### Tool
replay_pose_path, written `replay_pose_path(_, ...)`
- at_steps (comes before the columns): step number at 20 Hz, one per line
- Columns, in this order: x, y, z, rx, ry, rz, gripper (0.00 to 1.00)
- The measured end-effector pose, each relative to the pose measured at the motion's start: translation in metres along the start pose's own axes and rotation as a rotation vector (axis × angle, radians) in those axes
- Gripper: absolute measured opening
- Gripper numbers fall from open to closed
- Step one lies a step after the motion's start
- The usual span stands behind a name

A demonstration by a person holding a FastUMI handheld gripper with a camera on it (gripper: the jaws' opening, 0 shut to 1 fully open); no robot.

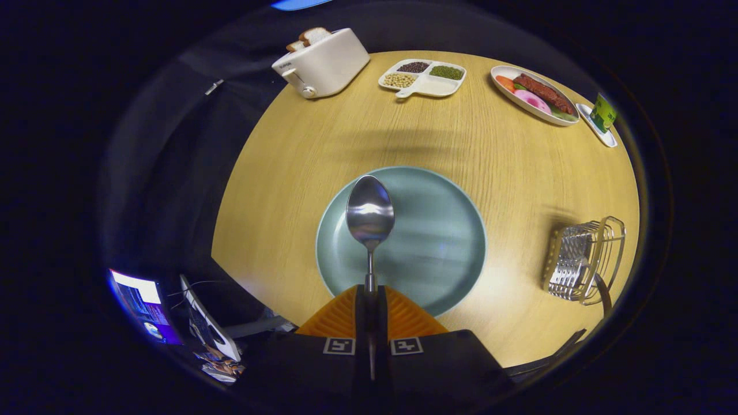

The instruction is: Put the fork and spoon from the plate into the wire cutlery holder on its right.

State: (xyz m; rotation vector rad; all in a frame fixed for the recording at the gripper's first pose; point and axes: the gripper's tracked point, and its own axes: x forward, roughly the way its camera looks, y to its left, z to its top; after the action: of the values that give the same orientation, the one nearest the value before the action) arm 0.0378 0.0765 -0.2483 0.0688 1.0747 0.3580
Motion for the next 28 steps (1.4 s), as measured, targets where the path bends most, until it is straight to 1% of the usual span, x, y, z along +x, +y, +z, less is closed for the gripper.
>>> replay_pose_path(1, -0.014, -0.006, 0.000, -0.007, -0.001, 0.006, 0.08)
replay_pose_path(3, -0.040, -0.027, -0.002, -0.035, 0.004, -0.007, 0.07)
replay_pose_path(6, -0.078, -0.058, -0.007, -0.036, 0.022, -0.013, 0.08)
replay_pose_path(7, -0.088, -0.072, -0.008, -0.048, 0.030, -0.026, 0.08)
replay_pose_path(10, -0.117, -0.125, -0.020, -0.104, 0.078, -0.100, 0.07)
replay_pose_path(12, -0.129, -0.155, -0.028, -0.077, 0.133, -0.129, 0.07)
replay_pose_path(14, -0.133, -0.177, -0.034, -0.009, 0.180, -0.132, 0.07)
replay_pose_path(19, -0.133, -0.206, -0.040, 0.046, 0.296, -0.135, 0.07)
replay_pose_path(23, -0.123, -0.212, -0.035, 0.109, 0.347, -0.138, 0.07)
replay_pose_path(25, -0.121, -0.215, -0.037, 0.112, 0.392, -0.148, 0.07)
replay_pose_path(28, -0.119, -0.216, -0.038, 0.113, 0.419, -0.154, 0.08)
